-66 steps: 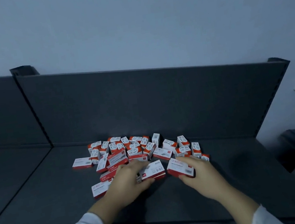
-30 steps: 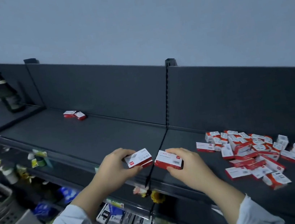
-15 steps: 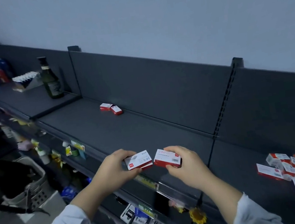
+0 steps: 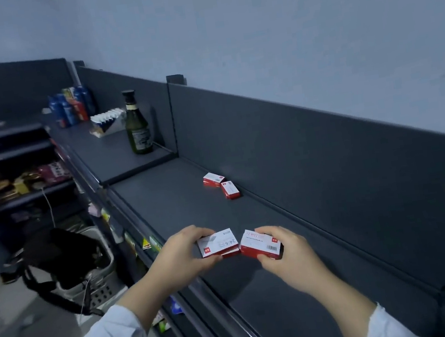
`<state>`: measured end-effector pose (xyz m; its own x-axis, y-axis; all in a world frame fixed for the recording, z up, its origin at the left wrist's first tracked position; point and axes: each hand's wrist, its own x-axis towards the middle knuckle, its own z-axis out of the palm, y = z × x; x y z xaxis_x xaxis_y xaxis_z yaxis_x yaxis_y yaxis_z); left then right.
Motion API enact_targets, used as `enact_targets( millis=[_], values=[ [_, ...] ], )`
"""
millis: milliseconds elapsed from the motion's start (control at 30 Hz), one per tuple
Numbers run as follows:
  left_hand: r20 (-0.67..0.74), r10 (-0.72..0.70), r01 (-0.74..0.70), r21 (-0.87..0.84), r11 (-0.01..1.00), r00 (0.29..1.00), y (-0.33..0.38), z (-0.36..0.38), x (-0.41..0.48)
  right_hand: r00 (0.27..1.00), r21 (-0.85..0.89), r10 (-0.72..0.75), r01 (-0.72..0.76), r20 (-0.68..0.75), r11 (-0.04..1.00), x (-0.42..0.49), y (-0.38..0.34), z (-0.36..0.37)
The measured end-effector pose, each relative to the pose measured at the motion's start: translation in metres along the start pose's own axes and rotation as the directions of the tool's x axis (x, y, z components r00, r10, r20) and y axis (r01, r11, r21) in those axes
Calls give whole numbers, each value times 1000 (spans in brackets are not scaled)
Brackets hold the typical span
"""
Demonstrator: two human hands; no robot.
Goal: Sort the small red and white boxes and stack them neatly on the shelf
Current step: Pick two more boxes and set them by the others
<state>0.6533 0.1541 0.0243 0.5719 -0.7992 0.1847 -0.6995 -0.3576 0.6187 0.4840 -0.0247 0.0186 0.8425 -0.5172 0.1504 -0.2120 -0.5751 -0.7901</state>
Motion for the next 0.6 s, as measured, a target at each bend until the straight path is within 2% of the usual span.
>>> enact_targets(
  millis=[200, 367, 600],
  values=[
    [-5, -26, 26, -3, 1000, 1000, -33, -4, 31, 1000, 0, 15, -15, 16, 1000, 42, 7, 20],
    [33, 6, -6, -10, 1000, 999, -64, -15, 58, 999, -13, 35, -35, -13, 999, 73, 0, 42],
    [115, 97, -94, -31, 995, 989, -121, -47, 100, 984, 11, 114, -113, -138, 994, 109, -20, 91]
  ],
)
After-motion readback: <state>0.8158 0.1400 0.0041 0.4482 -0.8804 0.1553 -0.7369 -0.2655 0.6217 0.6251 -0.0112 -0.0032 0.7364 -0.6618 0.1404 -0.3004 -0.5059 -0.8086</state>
